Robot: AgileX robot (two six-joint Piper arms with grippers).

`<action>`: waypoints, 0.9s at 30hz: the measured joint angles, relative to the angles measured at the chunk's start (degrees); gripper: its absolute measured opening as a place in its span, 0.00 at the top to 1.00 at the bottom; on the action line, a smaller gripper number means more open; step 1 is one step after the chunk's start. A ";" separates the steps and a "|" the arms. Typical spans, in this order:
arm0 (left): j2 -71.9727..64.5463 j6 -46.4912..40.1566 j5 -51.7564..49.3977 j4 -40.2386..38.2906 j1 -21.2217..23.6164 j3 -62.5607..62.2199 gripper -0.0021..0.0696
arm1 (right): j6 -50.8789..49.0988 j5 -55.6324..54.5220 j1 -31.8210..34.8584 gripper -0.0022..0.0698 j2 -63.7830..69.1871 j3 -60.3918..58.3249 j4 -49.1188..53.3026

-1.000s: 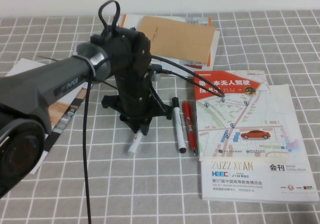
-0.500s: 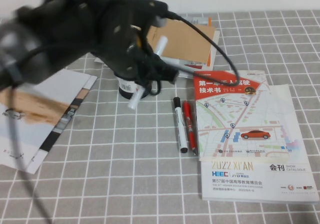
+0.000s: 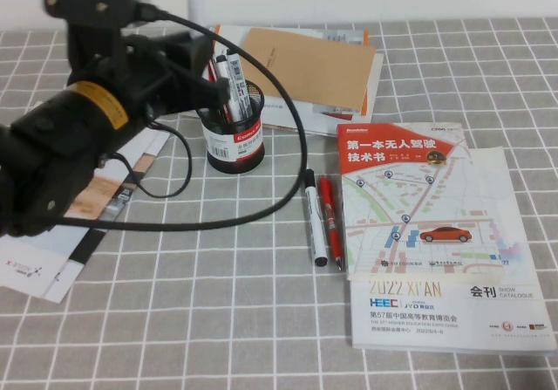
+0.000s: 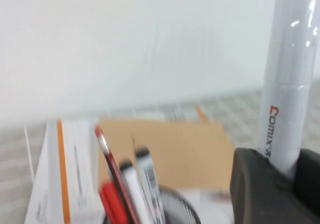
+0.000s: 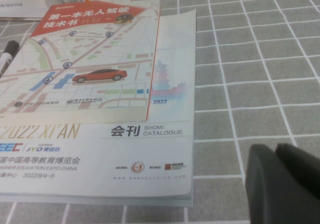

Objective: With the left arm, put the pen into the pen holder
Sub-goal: Place the pen onto the pen holder

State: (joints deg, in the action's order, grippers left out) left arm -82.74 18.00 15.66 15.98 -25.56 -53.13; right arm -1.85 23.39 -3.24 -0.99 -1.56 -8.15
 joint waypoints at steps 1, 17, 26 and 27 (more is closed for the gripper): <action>-0.55 0.29 2.91 0.00 0.82 0.52 0.82 | 0.00 0.00 0.00 0.99 0.00 0.00 0.00; -19.77 10.31 35.89 0.69 7.11 0.71 0.82 | 0.00 0.00 0.00 0.99 0.00 0.00 0.00; -24.19 15.15 34.61 6.98 7.33 -7.01 0.82 | 0.00 0.00 0.00 0.99 0.00 0.00 0.00; -24.45 15.45 33.91 7.27 7.33 -7.77 0.82 | 0.00 0.00 0.00 0.99 0.00 0.00 0.00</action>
State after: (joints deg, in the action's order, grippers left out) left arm -107.19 33.45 49.58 23.25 -18.22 -60.90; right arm -1.85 23.39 -3.24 -0.99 -1.56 -8.15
